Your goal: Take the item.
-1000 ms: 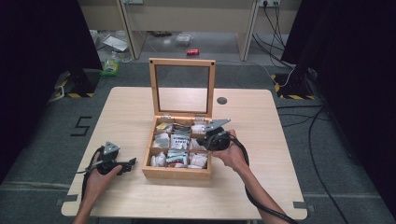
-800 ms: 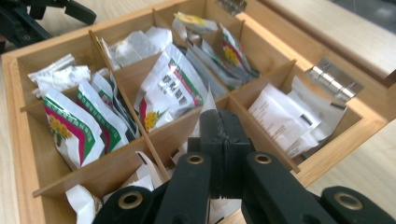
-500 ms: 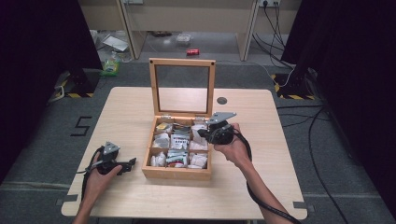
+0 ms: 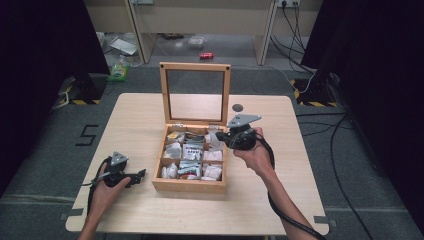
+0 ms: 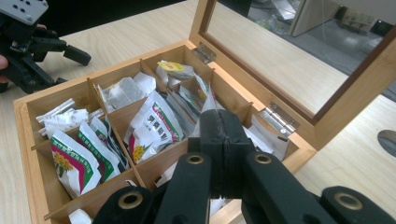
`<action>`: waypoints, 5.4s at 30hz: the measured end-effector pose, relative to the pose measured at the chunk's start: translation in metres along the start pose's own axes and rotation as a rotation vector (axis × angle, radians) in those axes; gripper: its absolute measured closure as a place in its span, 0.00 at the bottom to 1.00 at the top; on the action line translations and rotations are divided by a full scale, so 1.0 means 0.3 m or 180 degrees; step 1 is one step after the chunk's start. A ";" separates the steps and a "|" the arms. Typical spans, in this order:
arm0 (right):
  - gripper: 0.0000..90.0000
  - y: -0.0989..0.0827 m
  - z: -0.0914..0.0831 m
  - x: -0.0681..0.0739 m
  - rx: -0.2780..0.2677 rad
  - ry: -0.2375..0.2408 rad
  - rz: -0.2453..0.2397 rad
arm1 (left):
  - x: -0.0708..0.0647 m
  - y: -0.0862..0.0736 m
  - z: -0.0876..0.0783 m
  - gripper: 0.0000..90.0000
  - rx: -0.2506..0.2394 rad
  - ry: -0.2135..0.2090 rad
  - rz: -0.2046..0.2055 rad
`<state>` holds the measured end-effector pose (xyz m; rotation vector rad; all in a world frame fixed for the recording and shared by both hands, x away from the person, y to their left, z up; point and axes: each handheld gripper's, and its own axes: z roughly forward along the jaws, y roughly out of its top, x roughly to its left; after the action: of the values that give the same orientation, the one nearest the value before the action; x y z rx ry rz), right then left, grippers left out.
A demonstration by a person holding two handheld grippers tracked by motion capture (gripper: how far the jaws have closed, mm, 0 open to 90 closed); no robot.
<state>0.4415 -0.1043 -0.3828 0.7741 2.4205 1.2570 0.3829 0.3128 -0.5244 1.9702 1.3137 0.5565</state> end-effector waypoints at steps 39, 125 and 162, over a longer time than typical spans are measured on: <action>1.00 -0.172 -0.146 -0.140 -0.0067 -0.0386 0.0356 | 0.000 0.000 0.000 0.13 0.0001 -0.0002 -0.0001; 0.99 -0.424 -0.052 -0.177 0.0159 -0.0418 0.0755 | -0.001 0.000 0.001 0.11 0.0013 -0.0026 0.0023; 0.83 -0.465 -0.042 -0.204 0.0330 -0.0628 0.0964 | -0.001 0.000 0.001 0.11 0.0013 -0.0025 0.0024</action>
<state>0.4400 -0.2143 -0.4889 1.2705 2.2831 1.1000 0.3831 0.3125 -0.5244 1.9795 1.3041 0.5494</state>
